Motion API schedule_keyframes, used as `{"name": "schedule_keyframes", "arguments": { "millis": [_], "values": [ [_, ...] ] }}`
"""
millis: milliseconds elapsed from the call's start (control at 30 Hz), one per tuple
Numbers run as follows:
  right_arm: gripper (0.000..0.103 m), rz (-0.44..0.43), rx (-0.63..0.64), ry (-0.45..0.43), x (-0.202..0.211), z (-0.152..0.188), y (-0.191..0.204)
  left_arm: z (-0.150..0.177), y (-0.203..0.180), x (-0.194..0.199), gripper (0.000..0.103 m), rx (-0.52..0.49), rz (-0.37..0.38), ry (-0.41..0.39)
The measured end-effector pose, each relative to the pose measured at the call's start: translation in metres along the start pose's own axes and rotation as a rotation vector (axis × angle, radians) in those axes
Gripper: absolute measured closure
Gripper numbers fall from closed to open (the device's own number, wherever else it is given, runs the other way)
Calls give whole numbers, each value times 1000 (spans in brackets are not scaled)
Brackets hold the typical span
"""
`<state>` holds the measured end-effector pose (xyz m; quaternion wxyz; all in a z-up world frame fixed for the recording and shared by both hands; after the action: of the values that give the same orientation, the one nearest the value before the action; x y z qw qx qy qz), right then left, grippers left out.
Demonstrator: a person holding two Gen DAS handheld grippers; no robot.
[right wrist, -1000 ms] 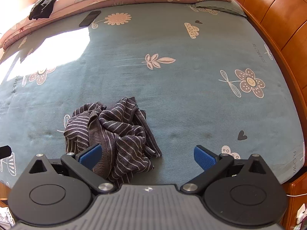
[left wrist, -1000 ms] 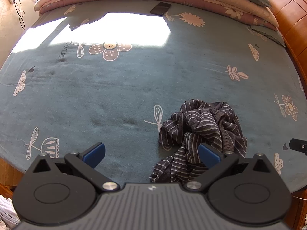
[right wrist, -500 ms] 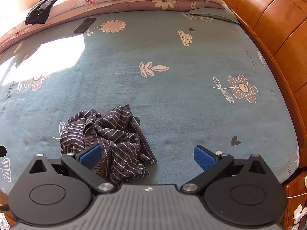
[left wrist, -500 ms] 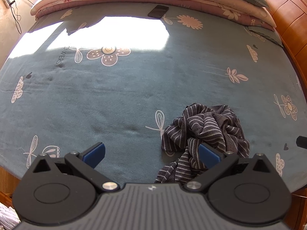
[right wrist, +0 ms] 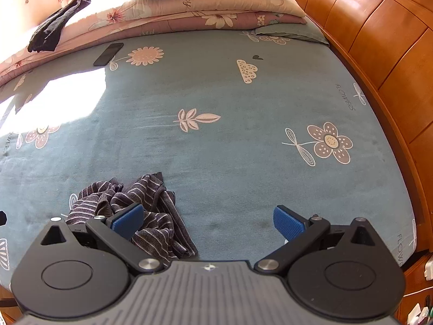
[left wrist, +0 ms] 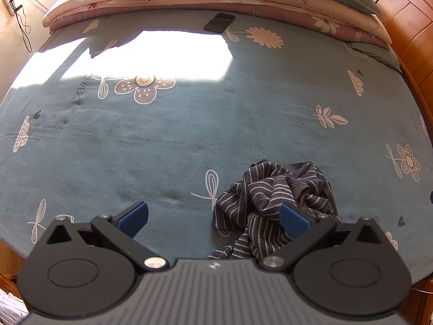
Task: Fold clothes
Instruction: 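Move both tools over the crumpled striped sweater on the bed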
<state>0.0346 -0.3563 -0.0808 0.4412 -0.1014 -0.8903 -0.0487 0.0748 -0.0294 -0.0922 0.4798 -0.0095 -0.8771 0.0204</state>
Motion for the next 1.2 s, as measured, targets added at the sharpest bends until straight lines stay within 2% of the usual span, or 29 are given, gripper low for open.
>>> {"name": "schedule_keyframes", "arguments": {
  "millis": [400, 600, 767, 1000, 1100, 1200],
  "values": [
    [0, -110, 104, -11, -46, -15, -61, -19, -46, 19, 0, 55, -158, -49],
    [0, -122, 110, 48, -71, -5, -78, -21, -51, 21, 0, 53, -144, -70],
    [0, -94, 33, 73, -84, 15, -74, -16, -33, -1, 0, 26, -100, -75],
    [0, -11, 23, 75, -105, 46, -50, -6, 13, -29, 0, -78, -90, -131],
    [0, -21, 17, 77, -120, 60, -40, 1, 28, -42, 1, -112, -99, -177],
    [0, -49, 21, 39, -133, 71, -36, 11, 39, -55, 0, -119, -122, -225]
  ]
}}
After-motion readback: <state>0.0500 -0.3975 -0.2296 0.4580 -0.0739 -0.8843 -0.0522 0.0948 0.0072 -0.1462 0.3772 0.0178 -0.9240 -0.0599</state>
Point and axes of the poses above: each gripper's, at about its wrist camera, not at the fingertips, and x roughly against the way its jaws point, y to its left, z to its underside, the point moved 10 cm from there along -x, roughly the way its jaws point, and after that the axes turned 9 degrees about -y, right-handed, at the moved point
